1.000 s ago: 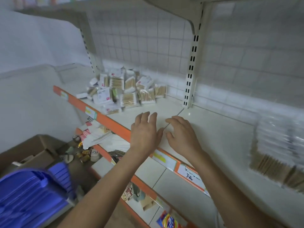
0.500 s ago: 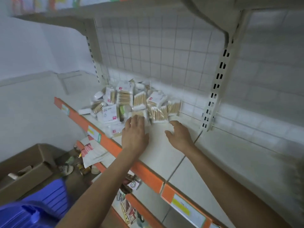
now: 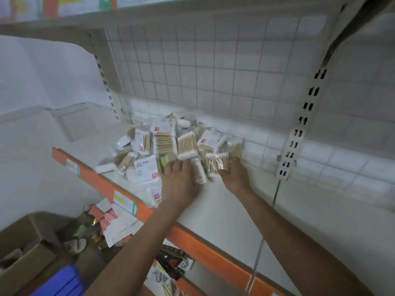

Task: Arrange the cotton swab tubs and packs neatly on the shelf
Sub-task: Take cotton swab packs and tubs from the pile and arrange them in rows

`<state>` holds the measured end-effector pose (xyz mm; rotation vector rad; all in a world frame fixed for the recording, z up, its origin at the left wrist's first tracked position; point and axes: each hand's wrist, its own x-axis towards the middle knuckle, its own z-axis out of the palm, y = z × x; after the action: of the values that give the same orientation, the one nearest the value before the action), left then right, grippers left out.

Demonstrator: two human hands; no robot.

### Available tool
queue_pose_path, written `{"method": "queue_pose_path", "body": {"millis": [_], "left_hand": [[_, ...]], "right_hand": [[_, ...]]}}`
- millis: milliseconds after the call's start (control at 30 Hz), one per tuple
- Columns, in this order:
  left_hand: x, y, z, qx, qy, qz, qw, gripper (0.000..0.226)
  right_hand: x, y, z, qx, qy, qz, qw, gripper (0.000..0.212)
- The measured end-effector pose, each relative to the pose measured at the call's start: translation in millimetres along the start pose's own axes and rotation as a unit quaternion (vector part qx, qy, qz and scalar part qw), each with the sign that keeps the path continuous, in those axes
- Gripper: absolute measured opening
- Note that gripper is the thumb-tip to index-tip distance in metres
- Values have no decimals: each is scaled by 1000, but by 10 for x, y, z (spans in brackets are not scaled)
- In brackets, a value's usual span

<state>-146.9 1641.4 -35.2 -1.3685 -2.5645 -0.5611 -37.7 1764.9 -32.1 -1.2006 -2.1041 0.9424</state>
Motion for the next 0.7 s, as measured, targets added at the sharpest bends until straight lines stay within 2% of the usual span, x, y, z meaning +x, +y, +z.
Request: {"method": "queue_pose_path", "body": {"millis": [100, 300, 433, 600, 700], "left_hand": [[-26, 76, -21, -29, 10, 15, 999, 70], [-122, 403, -91, -65, -10, 54, 996, 60], [-199, 680, -45, -119, -14, 114, 986, 55], [-323, 1097, 58, -114, -43, 163, 979, 54], [-419, 1356, 136, -106, -63, 192, 974, 44]], "right_hand": [[-59, 30, -37, 18, 8, 12, 1000, 35], [-309, 236, -356, 41, 40, 56, 997, 32], [-560, 377, -703, 41, 79, 83, 993, 31], [-901, 566, -1170, 36, 146, 112, 982, 33], [-1053, 688, -1407, 21, 166, 126, 978, 33]]}}
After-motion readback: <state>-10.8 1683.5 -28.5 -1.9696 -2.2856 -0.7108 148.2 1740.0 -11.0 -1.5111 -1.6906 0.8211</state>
